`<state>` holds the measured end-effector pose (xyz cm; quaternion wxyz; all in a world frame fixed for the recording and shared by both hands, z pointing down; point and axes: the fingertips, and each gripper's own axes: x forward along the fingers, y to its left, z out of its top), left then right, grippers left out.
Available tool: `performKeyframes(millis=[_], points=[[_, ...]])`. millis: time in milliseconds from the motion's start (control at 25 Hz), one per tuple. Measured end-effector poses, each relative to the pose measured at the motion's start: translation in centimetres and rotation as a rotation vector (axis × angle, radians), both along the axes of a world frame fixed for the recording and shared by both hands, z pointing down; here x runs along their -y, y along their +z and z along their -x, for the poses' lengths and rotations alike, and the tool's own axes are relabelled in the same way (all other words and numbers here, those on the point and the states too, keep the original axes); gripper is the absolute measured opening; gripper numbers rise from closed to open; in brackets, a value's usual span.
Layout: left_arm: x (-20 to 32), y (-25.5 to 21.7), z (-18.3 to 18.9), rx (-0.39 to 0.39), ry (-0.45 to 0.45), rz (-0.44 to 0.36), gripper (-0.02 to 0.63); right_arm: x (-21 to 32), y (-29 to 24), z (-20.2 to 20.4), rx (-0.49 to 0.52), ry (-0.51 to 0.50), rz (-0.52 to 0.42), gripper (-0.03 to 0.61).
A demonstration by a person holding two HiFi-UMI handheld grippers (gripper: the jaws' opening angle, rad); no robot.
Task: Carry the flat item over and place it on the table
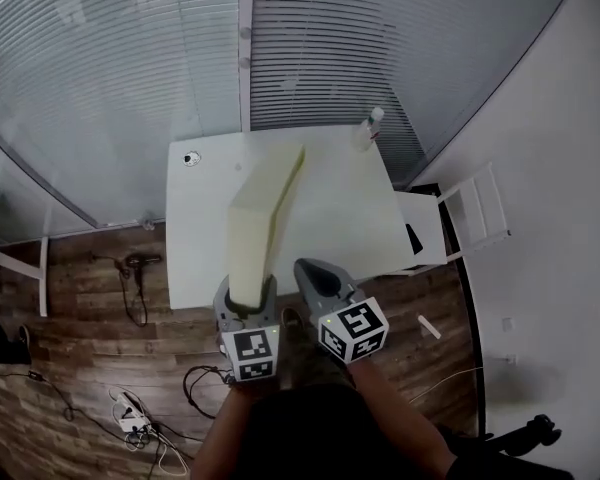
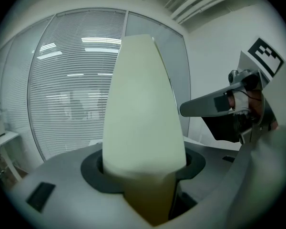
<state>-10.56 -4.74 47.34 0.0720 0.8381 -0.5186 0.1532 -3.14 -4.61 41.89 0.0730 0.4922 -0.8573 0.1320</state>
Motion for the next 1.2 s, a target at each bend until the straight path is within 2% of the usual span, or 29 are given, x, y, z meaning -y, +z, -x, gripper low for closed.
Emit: performKeyframes(millis=[120, 280, 480, 680, 840, 1040, 1200], points=[[2.6, 1.1, -1.5, 0.025, -0.004, 0.03, 0.276, 3.1, 0.8, -2.1, 0.011, -0.001, 0.017, -0.002], [6.7, 1.9, -3.6, 0.066, -0.017, 0.032, 0.276, 7.2, 1.3, -5.1, 0.009, -0.004, 0.021, -0.002], [11.3, 3.6, -5.7, 0.107, -0.064, 0.051, 0.276, 11.4, 2.2, -8.5, 0.002, -0.035, 0.018, -0.002], [13.7, 5.1, -7.1, 0.133, -0.151, 0.062, 0.276, 14.3, 3.9, -11.0, -0.03, -0.096, 0.033, -0.002], [14.6, 6.8, -8.0, 0.148, -0.171, 0.088, 0.276, 15.9, 5.7, -12.0, -0.031, -0.14, 0.062, -0.002], [16.1, 8.6, -9.0, 0.073, -0.186, 0.096, 0.276, 17.2, 7.0, -12.9, -0.043, -0.138, 0.076, -0.002], [17.2, 9.3, -9.7, 0.072, -0.187, 0.074, 0.276, 17.6, 7.8, -13.3, -0.064, -0.125, 0.078, -0.002]])
